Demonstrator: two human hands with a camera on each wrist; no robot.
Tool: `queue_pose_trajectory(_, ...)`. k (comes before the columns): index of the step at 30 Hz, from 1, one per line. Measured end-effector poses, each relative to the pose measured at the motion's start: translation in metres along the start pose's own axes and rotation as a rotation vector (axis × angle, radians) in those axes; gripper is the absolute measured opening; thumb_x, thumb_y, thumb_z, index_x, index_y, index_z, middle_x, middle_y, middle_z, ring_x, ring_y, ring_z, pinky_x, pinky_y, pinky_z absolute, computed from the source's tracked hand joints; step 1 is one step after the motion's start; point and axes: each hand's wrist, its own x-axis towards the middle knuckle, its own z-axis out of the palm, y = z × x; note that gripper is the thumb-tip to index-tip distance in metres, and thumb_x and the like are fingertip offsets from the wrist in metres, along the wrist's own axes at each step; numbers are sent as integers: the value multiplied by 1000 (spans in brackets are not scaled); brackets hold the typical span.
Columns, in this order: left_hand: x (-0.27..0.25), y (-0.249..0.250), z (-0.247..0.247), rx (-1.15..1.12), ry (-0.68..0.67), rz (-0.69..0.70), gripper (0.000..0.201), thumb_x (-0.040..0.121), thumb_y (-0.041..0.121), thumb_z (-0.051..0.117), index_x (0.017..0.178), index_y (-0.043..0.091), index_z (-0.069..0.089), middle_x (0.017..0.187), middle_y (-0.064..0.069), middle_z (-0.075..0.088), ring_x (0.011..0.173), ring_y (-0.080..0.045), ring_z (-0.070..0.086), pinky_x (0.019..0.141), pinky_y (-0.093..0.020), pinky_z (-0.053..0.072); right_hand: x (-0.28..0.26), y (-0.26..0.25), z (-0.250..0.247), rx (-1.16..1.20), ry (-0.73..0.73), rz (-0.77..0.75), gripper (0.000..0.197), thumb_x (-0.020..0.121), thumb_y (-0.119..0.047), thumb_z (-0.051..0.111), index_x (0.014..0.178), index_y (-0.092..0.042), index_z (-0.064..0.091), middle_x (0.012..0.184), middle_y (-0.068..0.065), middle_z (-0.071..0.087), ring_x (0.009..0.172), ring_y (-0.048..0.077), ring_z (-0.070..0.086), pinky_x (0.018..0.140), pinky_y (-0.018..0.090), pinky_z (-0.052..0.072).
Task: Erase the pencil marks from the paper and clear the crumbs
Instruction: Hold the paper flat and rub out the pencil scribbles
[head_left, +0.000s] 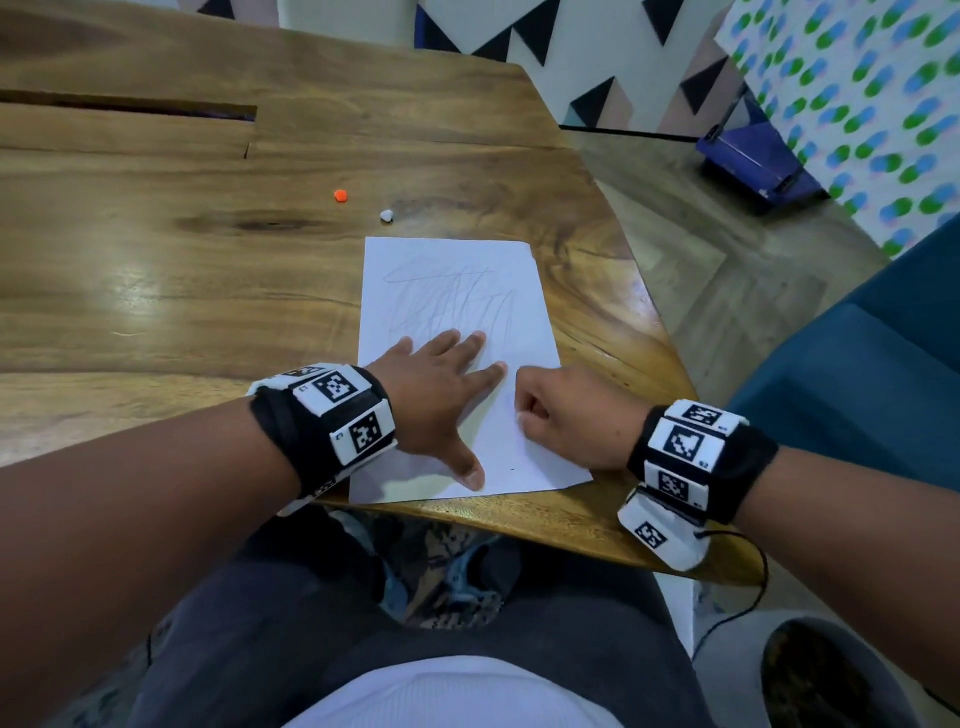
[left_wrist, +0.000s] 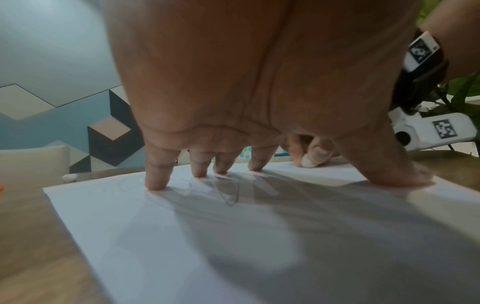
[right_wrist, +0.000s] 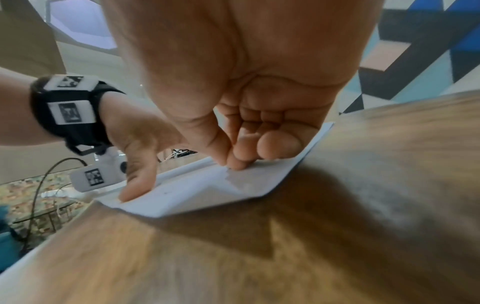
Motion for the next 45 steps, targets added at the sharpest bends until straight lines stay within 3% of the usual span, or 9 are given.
queue_pose_trajectory(2, 0, 0, 0, 13, -5, -1, 136, 63, 90, 63, 161, 30, -10, 169, -6, -23, 156, -28, -15, 121, -62, 15, 1, 0, 1, -10, 22, 9, 7, 93, -27, 52, 92, -20, 55, 79, -2, 64, 73, 21, 59, 69, 41, 54)
queue_pose_trajectory(8, -3, 1, 1, -10, -9, -15, 133, 65, 90, 62, 161, 34, -11, 168, -1, -25, 156, -24, -18, 120, -65, 11, -16, -23, 13, -6, -161, -160, 8, 91, -29, 54, 94, -22, 57, 82, -2, 66, 76, 20, 60, 66, 37, 52)
queue_pose_trajectory(16, 0, -3, 5, -41, 22, -11, 139, 60, 91, 64, 161, 30, -11, 169, 0, -22, 156, -23, -15, 120, -66, 12, 28, -1, -6, 41, 50, 101, 5, 88, -27, 54, 88, -23, 58, 87, -3, 67, 83, 20, 63, 74, 37, 54)
queue_pose_trajectory(22, 0, -2, 5, -48, 33, -27, 144, 59, 92, 64, 162, 22, -8, 169, 3, -22, 157, -20, -15, 120, -66, 12, 7, -26, 2, -1, -130, -91, 8, 93, -30, 56, 94, -22, 58, 86, -1, 68, 77, 17, 62, 67, 34, 53)
queue_pose_trajectory(27, -3, -1, 4, -53, 43, -28, 142, 59, 90, 66, 162, 23, -6, 169, 5, -20, 157, -19, -14, 118, -69, 13, 39, 2, -16, -17, 53, 76, 5, 90, -23, 55, 89, -18, 58, 88, 1, 67, 86, 23, 61, 73, 35, 50)
queue_pose_trajectory(30, -3, -1, 4, -49, 46, -30, 142, 59, 90, 65, 162, 22, -6, 170, 5, -20, 157, -19, -14, 118, -68, 15, 47, 10, -23, -9, 80, 127, 4, 88, -23, 56, 87, -19, 58, 86, -2, 65, 87, 23, 62, 72, 35, 50)
queue_pose_trajectory(37, -1, -2, 4, -94, 24, -35, 144, 58, 90, 67, 163, 25, -7, 169, 5, -22, 156, -18, -17, 119, -69, 10, 19, -27, -2, 6, -138, -87, 6, 92, -27, 59, 94, -21, 60, 91, 0, 68, 85, 19, 62, 73, 33, 51)
queue_pose_trajectory(41, -2, -1, 2, -77, 24, -32, 141, 60, 89, 66, 162, 24, -5, 169, 4, -21, 156, -19, -16, 119, -69, 12, 36, -7, -16, 39, 28, 84, 8, 91, -23, 57, 94, -18, 62, 95, -2, 67, 93, 20, 61, 77, 32, 49)
queue_pose_trajectory(45, -6, 3, -2, -64, 23, -42, 136, 64, 90, 63, 163, 24, -3, 170, 3, -17, 157, -21, -11, 118, -67, 18, 48, 9, -27, 39, 41, 126, 10, 92, -19, 57, 97, -13, 63, 90, -6, 61, 90, 18, 58, 72, 27, 42)
